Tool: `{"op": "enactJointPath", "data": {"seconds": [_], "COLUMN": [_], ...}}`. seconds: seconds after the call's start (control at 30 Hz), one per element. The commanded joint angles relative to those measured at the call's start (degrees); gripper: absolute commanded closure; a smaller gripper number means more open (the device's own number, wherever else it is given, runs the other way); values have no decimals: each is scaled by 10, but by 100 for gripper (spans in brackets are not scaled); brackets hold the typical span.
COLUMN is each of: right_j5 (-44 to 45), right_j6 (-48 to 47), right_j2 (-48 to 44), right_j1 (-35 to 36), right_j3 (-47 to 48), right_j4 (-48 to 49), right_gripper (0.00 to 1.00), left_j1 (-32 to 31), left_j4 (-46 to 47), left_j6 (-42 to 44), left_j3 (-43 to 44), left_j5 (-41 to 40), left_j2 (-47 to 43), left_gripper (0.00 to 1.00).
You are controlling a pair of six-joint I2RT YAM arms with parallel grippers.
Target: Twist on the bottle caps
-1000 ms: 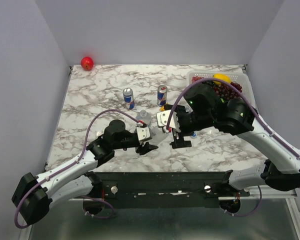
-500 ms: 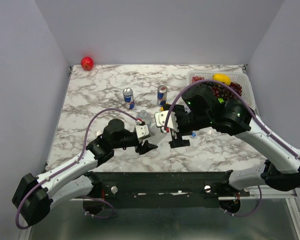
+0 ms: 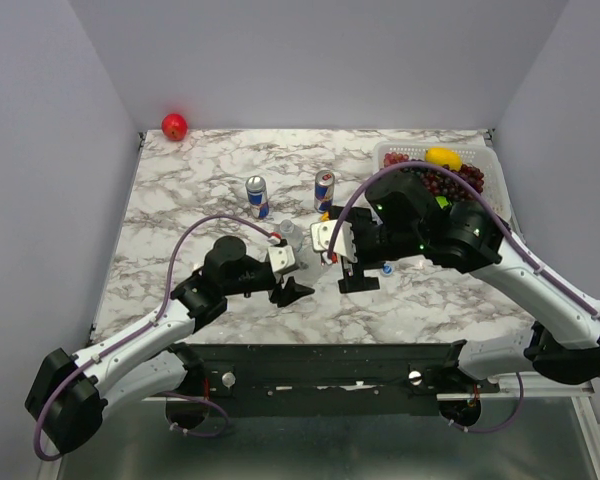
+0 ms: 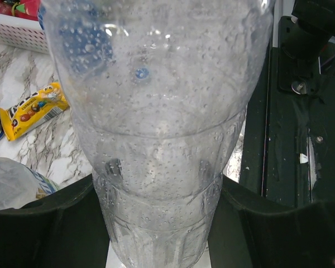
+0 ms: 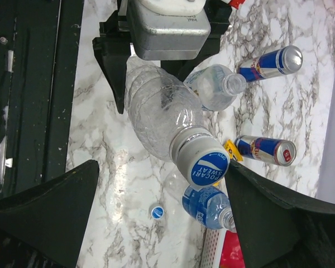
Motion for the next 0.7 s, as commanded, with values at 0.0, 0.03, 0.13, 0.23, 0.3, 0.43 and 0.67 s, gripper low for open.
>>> {"op": "enactJointPath", "data": {"seconds": [0.0, 0.03, 0.13, 0.23, 0.3, 0.43, 0.67], "right_j5": [-3, -2, -1, 5, 2, -6, -233], "right_j6": [24, 24, 25, 28, 31, 81, 106], "right_j2": [-10, -12, -13, -20, -25, -25, 65], "right_j1": [2, 3, 3, 2, 3, -14, -240], "right_j3": [-20, -22, -23, -31, -37, -2, 223], "right_j4": [-67, -67, -68, -72, -76, -70, -52], "right_gripper": [0, 0, 1, 1, 1, 4, 4], "left_j1": [22, 24, 25, 28, 31, 32, 33], "left_j4": [69, 69, 68, 68, 69, 61, 2], "left_j6": [-34, -35, -36, -37, -37, -26, 10], "left_j3": [12, 13, 12, 13, 13, 14, 28], "left_j5": [-16, -16, -15, -18, -20, -15, 21], "left_j2": [-9, -9, -10, -12, -12, -9, -2], "left_gripper": [100, 100, 100, 100, 100, 100, 100]}}
